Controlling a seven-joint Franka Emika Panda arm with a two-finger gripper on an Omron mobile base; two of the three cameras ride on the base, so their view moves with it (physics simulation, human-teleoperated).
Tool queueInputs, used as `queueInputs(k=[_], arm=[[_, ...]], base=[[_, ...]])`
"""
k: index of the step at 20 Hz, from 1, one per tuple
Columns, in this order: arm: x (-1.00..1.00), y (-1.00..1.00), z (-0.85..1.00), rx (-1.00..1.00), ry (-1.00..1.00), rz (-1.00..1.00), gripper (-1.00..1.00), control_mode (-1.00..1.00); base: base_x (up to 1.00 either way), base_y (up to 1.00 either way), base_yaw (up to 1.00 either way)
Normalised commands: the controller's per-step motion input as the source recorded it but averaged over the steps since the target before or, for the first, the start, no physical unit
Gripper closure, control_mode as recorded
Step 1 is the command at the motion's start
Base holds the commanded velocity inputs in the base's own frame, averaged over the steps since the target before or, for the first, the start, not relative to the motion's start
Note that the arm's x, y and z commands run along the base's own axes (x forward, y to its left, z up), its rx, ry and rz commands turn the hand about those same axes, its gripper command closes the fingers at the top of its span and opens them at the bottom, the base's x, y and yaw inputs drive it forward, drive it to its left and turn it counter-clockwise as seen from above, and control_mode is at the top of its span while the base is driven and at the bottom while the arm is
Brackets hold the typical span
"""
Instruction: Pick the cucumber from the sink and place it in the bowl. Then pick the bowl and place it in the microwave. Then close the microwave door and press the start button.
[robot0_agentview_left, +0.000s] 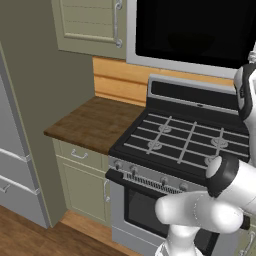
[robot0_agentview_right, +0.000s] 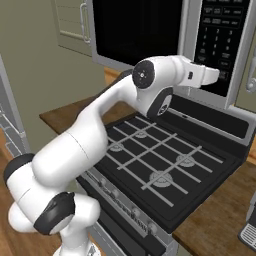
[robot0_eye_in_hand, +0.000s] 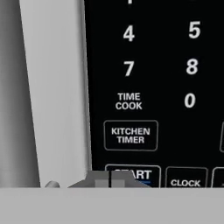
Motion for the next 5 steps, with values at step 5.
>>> queueInputs(k=[5], arm=[[-0.67,-0.14,0.0,0.03,-0.05,0.0,1.0,-1.0]], base=[[0.0,0.0,0.0]])
